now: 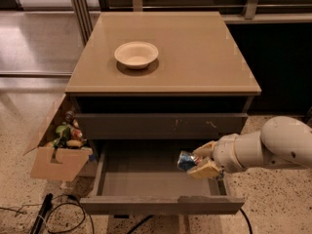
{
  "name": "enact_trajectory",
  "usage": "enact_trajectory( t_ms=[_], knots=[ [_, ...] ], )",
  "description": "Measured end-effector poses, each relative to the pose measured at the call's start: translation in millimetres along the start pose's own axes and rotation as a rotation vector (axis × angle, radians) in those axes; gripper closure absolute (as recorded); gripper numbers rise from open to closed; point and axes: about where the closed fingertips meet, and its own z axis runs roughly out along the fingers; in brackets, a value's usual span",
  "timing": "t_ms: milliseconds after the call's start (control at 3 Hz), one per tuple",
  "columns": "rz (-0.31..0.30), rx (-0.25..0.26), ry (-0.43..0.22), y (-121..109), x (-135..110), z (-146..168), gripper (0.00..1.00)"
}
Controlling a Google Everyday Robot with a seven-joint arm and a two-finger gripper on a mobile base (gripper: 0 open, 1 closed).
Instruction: Place redbull can into middle drawer
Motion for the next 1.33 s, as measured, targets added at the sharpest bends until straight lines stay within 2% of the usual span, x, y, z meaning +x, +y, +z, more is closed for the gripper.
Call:
enact_trajectory(
  t_ms=[667, 1000, 1333],
  knots=[
    [-0.016, 0.008, 0.002, -1.1, -3.2, 2.5, 1.0],
    [-0.075, 0.021, -0.005, -13.9, -16.5, 17.0, 1.0],
    [-0.083, -0.007, -0.012, -47.6, -16.5, 72.6, 1.0]
  ],
)
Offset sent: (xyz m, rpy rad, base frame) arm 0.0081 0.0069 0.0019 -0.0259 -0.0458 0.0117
